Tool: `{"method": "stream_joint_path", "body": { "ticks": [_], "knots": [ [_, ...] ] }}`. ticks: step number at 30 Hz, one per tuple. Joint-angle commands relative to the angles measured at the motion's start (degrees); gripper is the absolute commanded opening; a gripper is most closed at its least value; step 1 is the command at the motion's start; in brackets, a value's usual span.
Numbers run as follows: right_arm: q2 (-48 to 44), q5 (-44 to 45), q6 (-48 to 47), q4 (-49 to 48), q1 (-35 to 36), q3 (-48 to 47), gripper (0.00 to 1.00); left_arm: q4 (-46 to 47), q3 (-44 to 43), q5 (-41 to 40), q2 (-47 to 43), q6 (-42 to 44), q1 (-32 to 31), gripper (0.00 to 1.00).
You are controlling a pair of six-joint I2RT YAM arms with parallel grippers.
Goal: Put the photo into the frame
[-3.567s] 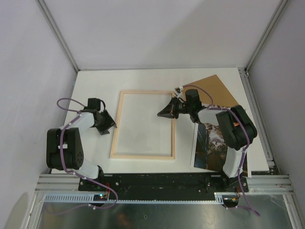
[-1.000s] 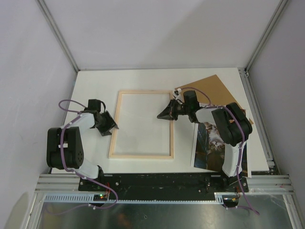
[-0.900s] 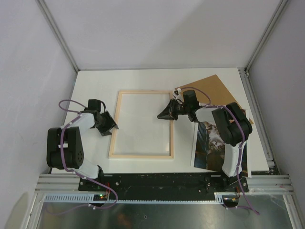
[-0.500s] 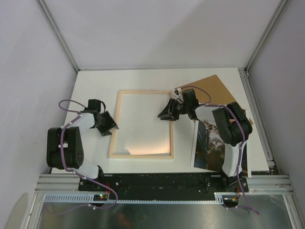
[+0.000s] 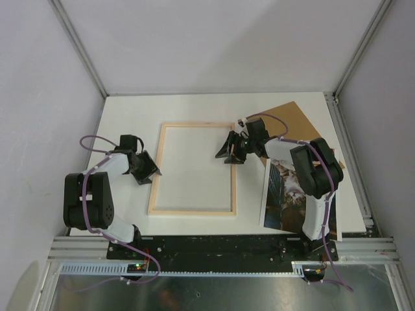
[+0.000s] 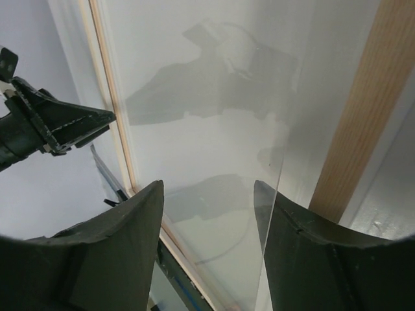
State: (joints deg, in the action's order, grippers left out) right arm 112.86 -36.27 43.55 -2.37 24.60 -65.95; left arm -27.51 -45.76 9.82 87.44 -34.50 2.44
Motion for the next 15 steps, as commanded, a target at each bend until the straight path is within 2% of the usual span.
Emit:
{"method": "stream_joint_path", "body": {
  "ticks": [1,15],
  "knots": [
    [-2.7,4.1,-3.7,5.7,0.5,-3.5,0.64,-0.3,1.1,-1.2,1.1,1.0,0.2,0.57],
    [-4.0,9.6,-7.5,12.5,0.6,-5.3,0.66,-0.3,1.0,-1.2,1.1,1.0,0.1,0.57]
  ]
}}
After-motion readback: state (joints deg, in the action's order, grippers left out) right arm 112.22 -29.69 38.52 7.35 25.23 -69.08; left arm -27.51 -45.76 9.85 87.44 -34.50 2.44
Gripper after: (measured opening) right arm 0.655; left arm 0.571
